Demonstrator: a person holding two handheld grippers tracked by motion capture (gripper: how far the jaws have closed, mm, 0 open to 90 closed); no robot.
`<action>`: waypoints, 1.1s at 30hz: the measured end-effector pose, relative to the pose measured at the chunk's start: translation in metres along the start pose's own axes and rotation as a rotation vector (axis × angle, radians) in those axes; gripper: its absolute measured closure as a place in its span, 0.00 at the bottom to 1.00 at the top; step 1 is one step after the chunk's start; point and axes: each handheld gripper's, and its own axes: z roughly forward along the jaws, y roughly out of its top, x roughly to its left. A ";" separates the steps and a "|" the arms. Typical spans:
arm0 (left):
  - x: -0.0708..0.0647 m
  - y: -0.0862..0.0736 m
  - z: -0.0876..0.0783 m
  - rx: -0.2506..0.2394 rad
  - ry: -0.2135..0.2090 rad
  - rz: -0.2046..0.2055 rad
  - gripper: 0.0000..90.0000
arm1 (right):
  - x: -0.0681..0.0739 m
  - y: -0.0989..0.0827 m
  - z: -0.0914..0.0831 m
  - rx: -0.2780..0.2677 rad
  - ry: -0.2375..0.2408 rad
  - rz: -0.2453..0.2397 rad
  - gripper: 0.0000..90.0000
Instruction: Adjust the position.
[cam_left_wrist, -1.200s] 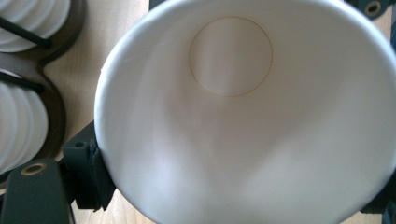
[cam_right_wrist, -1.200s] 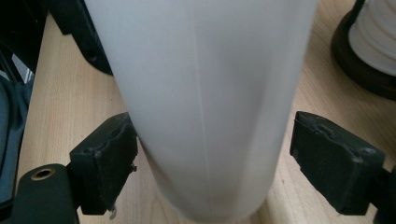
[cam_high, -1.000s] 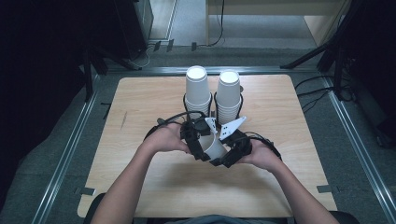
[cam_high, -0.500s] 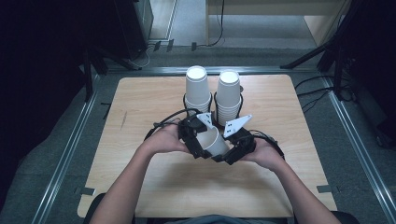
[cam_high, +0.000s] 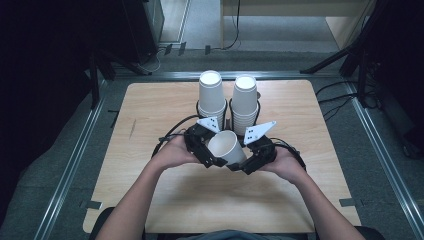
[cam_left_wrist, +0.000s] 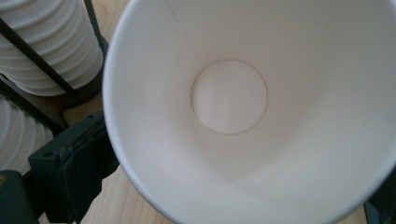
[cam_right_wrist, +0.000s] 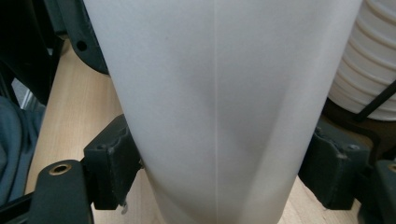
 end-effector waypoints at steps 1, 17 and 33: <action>0.000 0.000 0.000 -0.015 0.002 -0.005 0.00 | 0.000 0.000 0.000 -0.003 0.003 0.002 0.24; -0.001 0.002 0.004 -0.113 -0.063 -0.027 0.15 | 0.000 0.001 0.000 -0.041 0.022 0.019 0.24; 0.003 0.002 -0.005 -0.089 -0.061 -0.054 0.18 | -0.003 -0.001 -0.002 0.018 0.019 0.069 0.19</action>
